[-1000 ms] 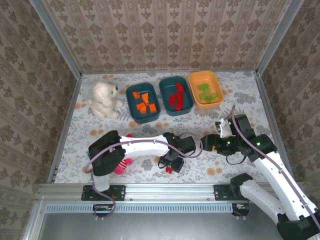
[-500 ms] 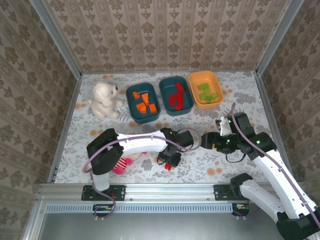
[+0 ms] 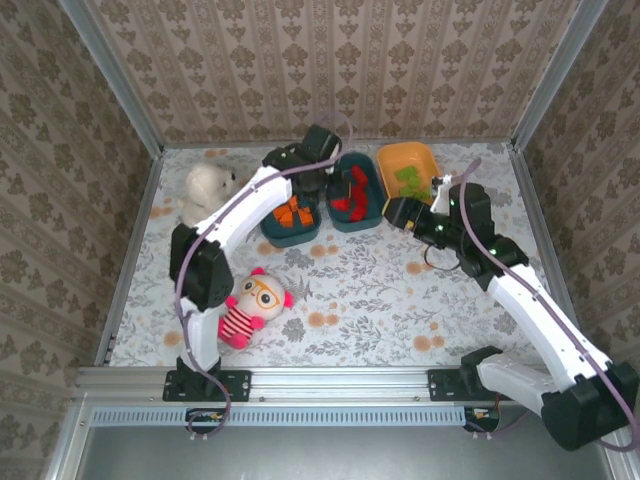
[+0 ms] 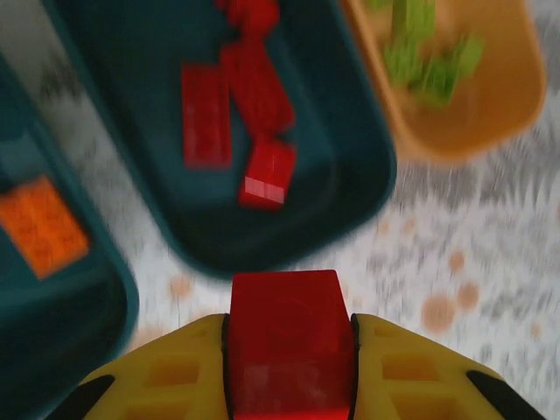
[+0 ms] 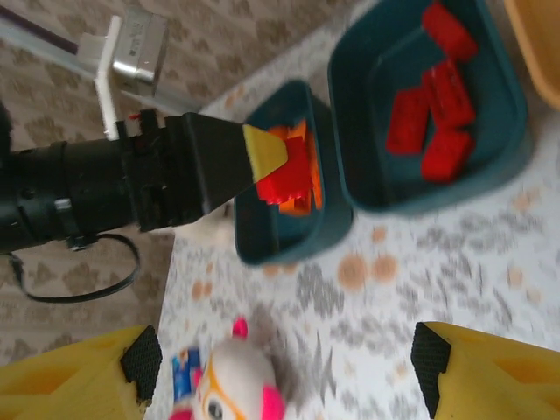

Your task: Sort the legos into containers by color

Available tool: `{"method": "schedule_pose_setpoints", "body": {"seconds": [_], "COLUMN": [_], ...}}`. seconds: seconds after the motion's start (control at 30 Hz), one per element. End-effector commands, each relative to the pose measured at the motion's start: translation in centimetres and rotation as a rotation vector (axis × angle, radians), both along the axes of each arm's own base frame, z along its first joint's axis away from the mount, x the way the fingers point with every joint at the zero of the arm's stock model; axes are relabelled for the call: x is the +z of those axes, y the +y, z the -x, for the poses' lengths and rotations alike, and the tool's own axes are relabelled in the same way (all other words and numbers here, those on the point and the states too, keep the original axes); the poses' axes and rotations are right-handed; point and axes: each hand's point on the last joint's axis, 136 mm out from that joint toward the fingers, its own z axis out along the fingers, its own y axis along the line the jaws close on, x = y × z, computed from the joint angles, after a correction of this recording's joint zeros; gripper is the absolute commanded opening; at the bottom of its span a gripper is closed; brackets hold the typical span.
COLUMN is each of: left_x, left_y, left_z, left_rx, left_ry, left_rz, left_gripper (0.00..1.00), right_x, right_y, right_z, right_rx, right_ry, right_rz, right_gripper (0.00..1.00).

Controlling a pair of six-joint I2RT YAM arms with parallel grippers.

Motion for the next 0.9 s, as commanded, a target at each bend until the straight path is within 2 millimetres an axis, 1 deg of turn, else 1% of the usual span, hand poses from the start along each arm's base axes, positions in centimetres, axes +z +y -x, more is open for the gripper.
{"method": "schedule_pose_setpoints", "body": {"seconds": [0.0, 0.07, 0.1, 0.17, 0.27, 0.37, 0.43, 0.5, 0.53, 0.67, 0.73, 0.8, 0.87], "left_x": [-1.1, -1.4, -1.6, -2.6, -3.9, -5.1, -6.2, -7.2, -7.8, -9.4, -9.7, -9.6, -8.8], "left_y": [-1.3, -1.7, -1.8, -1.9, -1.8, -2.0, -2.4, -2.6, -2.7, -2.6, -2.6, -2.5, -2.4], "left_z": [-4.0, -7.0, -8.1, -10.7, -13.8, -15.8, -16.4, -16.6, -16.6, -16.2, -16.1, -16.0, -16.0], "left_rx": [-0.033, -0.016, -0.008, 0.024, 0.08, 0.105, 0.102, 0.101, 0.098, 0.105, 0.106, 0.11, 0.114], "left_ry": [-0.039, -0.091, -0.111, -0.148, -0.184, -0.217, -0.217, -0.201, -0.187, -0.14, -0.126, -0.121, -0.122], "left_rz": [0.01, 0.006, 0.004, 0.014, 0.062, 0.103, 0.108, 0.113, 0.114, 0.109, 0.115, 0.118, 0.128], "left_gripper": [0.22, 0.21, 0.21, 0.2, 0.2, 0.2, 0.2, 0.23, 0.25, 0.29, 0.32, 0.39, 0.49], "right_x": [5.0, 4.9, 4.9, 5.1, 5.5, 4.9, 4.1, 3.4, 3.2, 2.5, 2.3, 2.2, 2.3], "right_y": [-0.7, -0.6, -0.6, -0.4, -0.2, -0.2, -0.3, -0.6, -0.6, -0.6, -0.6, -0.6, -0.6], "right_z": [-5.0, -7.0, -7.7, -9.2, -10.2, -10.5, -10.3, -10.0, -9.9, -9.6, -9.5, -9.5, -9.4], "right_rx": [-0.112, -0.132, -0.138, -0.152, -0.155, -0.153, -0.151, -0.156, -0.156, -0.153, -0.15, -0.149, -0.146], "right_ry": [-0.203, -0.195, -0.195, -0.193, -0.192, -0.169, -0.143, -0.125, -0.119, -0.093, -0.086, -0.078, -0.073], "right_rz": [-0.032, -0.016, -0.019, -0.036, -0.04, -0.035, -0.034, -0.041, -0.043, -0.042, -0.042, -0.039, -0.029], "right_gripper": [0.79, 0.79, 0.79, 0.79, 0.79, 0.79, 0.79, 0.79, 0.79, 0.79, 0.79, 0.79, 0.79]}}
